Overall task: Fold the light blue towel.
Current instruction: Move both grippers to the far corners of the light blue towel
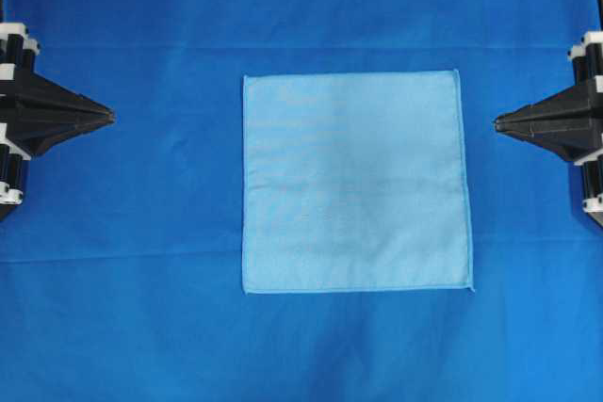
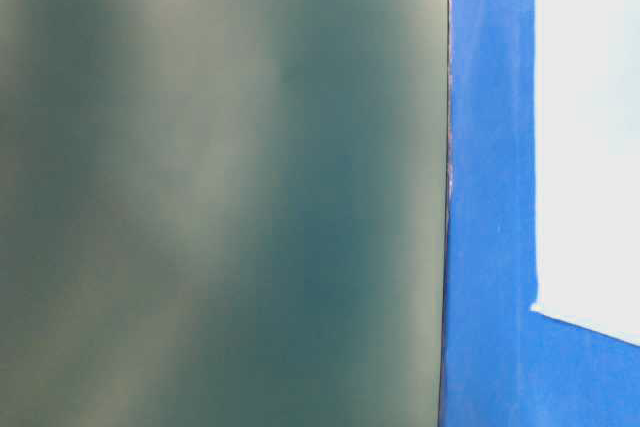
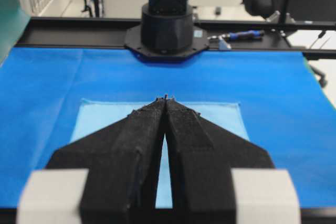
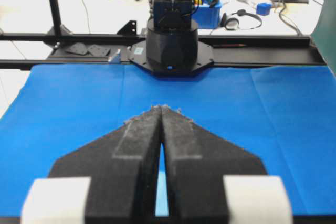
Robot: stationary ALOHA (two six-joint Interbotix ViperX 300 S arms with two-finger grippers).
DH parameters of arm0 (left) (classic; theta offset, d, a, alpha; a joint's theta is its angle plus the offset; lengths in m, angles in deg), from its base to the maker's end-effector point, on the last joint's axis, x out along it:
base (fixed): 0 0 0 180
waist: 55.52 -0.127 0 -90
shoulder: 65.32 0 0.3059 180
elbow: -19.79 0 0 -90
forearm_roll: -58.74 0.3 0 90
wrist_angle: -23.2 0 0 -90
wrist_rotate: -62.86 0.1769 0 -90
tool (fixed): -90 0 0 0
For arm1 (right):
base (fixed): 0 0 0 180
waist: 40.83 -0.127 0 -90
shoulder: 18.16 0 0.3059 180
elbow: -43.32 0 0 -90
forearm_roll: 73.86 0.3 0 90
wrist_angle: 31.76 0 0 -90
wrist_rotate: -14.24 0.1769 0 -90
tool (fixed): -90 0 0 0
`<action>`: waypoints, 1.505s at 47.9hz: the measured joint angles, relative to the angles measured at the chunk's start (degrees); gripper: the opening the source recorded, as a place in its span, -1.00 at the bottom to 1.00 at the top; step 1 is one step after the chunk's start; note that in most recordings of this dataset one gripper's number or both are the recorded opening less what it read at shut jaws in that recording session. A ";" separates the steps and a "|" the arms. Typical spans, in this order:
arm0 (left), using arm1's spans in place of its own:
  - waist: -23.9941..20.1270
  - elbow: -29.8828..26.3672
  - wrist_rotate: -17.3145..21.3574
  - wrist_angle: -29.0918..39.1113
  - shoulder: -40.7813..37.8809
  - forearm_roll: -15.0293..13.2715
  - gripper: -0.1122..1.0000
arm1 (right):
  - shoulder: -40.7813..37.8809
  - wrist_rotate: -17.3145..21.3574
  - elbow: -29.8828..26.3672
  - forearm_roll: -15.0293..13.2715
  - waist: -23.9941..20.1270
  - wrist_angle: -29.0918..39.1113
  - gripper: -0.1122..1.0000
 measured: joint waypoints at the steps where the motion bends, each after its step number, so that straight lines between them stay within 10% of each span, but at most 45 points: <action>1: 0.09 0.00 0.00 0.09 0.00 0.00 -0.80 | 0.00 0.00 0.00 0.00 0.00 0.00 -0.80; 31: -12.48 -5.19 -0.44 -3.60 -27.60 -1.32 -0.78 | -6.68 2.37 -1.49 1.32 18.02 15.56 -0.79; 39: -14.85 -8.53 -0.53 -6.24 -37.44 -1.32 -0.15 | -14.06 2.46 -1.41 1.32 23.20 15.73 -0.73; 48: -17.58 -12.04 -0.44 -9.23 -47.72 -1.32 0.74 | -25.58 2.46 -1.49 1.23 28.39 15.73 0.24; 72: -22.06 -18.02 -0.26 -12.39 -68.03 -1.32 0.74 | -44.38 2.20 -2.55 0.62 32.17 9.23 0.19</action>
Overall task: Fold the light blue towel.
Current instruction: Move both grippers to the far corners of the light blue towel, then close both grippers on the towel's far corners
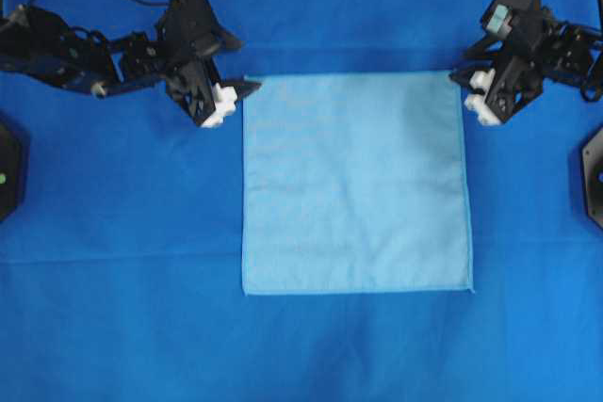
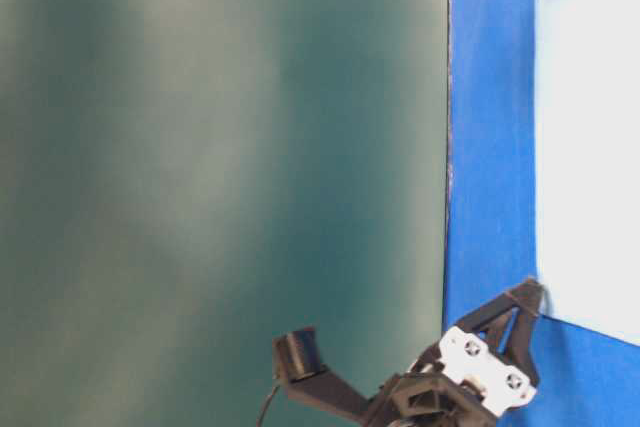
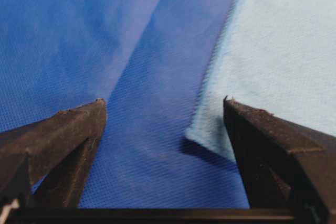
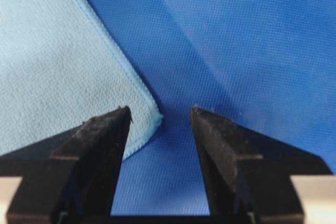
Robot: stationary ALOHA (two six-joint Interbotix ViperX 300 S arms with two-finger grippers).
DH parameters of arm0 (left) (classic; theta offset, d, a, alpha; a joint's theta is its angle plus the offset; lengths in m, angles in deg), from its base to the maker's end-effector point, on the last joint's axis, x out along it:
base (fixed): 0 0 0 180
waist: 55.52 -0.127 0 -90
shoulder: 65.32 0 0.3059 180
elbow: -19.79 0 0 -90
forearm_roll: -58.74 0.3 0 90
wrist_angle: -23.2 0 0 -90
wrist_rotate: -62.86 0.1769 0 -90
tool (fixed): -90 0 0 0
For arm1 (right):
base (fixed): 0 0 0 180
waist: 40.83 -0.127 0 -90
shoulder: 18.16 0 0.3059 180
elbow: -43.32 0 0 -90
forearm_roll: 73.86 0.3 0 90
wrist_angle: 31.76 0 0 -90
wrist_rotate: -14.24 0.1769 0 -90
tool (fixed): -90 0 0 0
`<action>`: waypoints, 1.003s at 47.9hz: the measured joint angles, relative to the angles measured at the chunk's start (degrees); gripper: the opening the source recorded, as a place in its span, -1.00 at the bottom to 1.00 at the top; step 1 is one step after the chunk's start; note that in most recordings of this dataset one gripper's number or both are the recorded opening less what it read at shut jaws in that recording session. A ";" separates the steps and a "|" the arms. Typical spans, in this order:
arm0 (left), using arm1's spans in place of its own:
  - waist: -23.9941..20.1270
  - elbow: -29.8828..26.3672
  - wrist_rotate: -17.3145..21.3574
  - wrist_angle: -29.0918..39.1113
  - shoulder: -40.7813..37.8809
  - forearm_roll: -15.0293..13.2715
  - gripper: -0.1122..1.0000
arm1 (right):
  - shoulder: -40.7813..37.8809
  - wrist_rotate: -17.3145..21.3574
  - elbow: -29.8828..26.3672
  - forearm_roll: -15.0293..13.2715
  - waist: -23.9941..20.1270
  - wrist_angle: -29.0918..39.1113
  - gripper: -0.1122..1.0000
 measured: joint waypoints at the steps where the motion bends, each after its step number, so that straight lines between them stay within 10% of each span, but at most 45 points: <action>1: -0.18 0.00 0.09 0.00 -0.44 0.00 0.74 | -0.44 0.00 -0.18 0.00 0.09 -0.18 0.19; 16: -0.18 -0.26 0.79 1.14 -0.97 0.00 0.58 | -4.13 -0.09 -1.41 0.00 0.09 -0.88 0.09; 27: 0.44 -1.49 2.46 4.92 -1.23 0.00 -0.21 | -5.54 -0.09 -1.49 0.00 0.09 -0.70 -0.78; 34: 1.41 -2.46 4.04 7.12 -1.23 0.00 -0.70 | -5.54 -0.09 -1.49 0.00 0.09 -0.53 -0.77; 48: 1.49 -3.25 4.31 10.02 -0.53 0.00 -0.74 | -5.01 0.26 -1.49 0.00 0.09 0.35 -0.77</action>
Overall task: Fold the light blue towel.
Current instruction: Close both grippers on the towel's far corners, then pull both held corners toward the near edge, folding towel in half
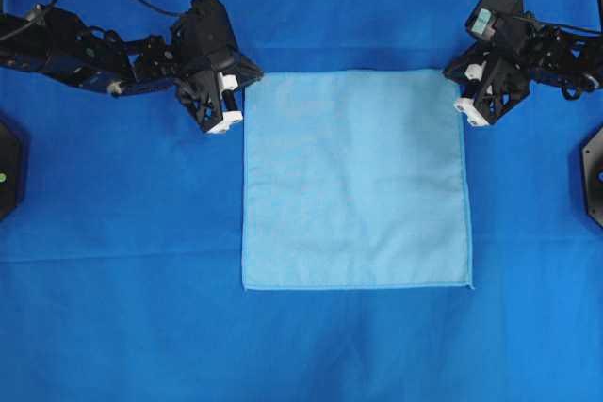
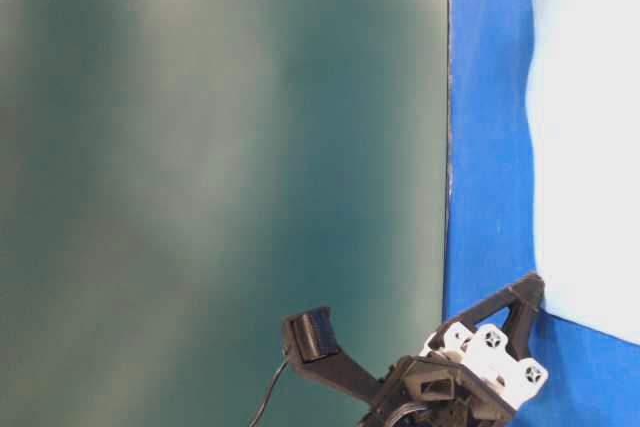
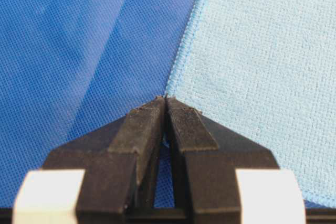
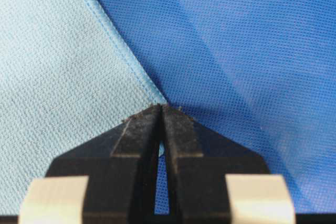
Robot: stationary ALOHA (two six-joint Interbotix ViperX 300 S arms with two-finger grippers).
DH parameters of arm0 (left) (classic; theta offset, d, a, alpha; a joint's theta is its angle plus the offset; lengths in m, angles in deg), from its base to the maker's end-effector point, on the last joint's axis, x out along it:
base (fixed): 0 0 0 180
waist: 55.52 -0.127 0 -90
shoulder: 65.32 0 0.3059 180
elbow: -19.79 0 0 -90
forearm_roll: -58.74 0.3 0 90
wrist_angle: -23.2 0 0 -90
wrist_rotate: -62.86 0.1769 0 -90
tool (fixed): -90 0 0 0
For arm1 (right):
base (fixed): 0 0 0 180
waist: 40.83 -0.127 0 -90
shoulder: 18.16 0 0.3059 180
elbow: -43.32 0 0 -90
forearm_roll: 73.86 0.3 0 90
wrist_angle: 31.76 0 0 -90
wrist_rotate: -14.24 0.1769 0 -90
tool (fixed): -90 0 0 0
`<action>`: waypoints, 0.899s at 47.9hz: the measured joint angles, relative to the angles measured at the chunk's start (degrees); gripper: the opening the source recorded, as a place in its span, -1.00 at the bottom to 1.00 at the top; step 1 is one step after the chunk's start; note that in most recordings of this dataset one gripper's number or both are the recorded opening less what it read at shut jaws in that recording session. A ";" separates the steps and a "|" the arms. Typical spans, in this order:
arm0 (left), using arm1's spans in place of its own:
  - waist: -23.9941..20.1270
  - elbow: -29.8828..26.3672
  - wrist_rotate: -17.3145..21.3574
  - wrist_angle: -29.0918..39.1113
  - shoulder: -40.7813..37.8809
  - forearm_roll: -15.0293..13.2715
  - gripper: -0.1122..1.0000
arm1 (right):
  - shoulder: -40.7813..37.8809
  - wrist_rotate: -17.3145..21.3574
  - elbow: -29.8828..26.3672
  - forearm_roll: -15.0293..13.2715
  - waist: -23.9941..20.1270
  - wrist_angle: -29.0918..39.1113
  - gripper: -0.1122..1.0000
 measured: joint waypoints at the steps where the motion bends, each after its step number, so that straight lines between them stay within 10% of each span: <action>1: 0.09 0.00 -0.09 0.62 0.26 0.00 -0.74 | 0.18 0.00 0.00 0.09 0.09 0.09 -0.77; 43: 4.83 0.00 3.78 9.84 9.40 0.00 -0.74 | 12.04 4.31 1.67 1.76 -3.52 10.02 -0.77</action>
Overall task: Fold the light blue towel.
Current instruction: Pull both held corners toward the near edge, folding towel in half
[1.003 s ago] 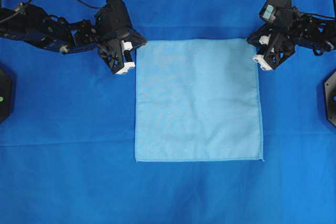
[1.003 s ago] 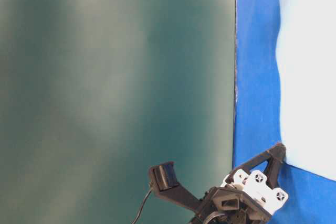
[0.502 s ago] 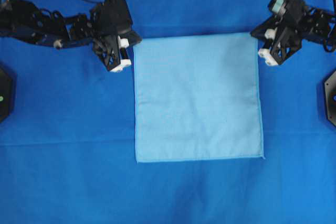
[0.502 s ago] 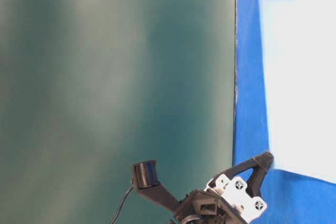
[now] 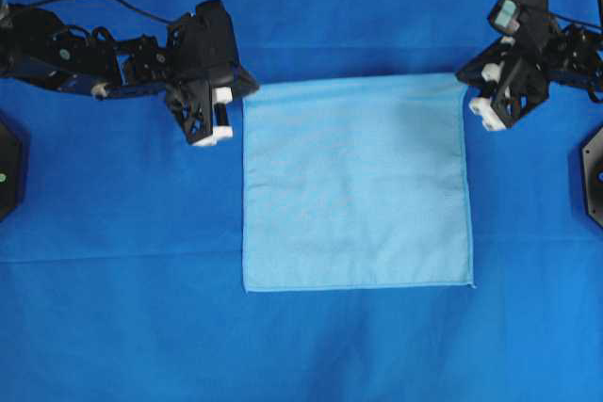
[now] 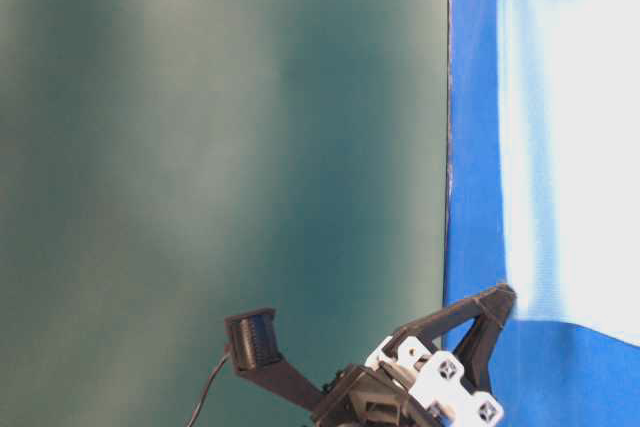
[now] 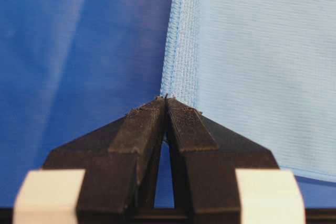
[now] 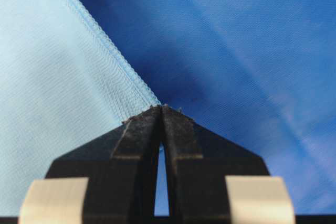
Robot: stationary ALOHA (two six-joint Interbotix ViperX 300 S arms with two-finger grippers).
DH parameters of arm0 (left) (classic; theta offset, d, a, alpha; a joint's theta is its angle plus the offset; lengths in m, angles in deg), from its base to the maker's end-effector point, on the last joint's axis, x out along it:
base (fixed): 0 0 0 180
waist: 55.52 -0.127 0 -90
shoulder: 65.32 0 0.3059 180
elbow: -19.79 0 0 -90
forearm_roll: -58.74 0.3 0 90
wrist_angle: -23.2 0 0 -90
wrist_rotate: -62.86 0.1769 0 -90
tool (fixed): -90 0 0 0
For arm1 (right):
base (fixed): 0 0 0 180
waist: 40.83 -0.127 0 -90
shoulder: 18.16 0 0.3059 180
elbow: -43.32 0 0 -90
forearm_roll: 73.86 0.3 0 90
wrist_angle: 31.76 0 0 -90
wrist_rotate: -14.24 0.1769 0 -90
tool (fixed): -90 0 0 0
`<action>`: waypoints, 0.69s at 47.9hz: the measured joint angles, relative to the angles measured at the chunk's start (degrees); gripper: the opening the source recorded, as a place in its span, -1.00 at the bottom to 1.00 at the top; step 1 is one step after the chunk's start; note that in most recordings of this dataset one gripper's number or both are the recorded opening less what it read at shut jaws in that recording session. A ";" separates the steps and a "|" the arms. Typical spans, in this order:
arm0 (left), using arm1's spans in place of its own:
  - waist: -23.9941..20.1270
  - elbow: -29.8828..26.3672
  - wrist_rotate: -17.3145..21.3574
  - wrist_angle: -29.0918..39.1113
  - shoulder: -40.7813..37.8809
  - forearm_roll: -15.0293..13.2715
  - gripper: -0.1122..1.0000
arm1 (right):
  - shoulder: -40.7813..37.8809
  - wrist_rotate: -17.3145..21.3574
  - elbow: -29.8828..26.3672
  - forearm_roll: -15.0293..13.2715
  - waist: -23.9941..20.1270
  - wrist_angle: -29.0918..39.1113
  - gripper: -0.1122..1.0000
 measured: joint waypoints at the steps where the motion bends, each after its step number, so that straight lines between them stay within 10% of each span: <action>1: 0.53 0.00 0.09 0.53 0.18 0.00 -0.74 | 0.26 0.70 0.26 0.00 -0.62 0.18 -0.77; 33: 22.41 -2.11 -8.53 6.42 -0.88 0.00 -0.74 | 3.87 22.68 2.72 0.09 -32.70 3.16 -0.77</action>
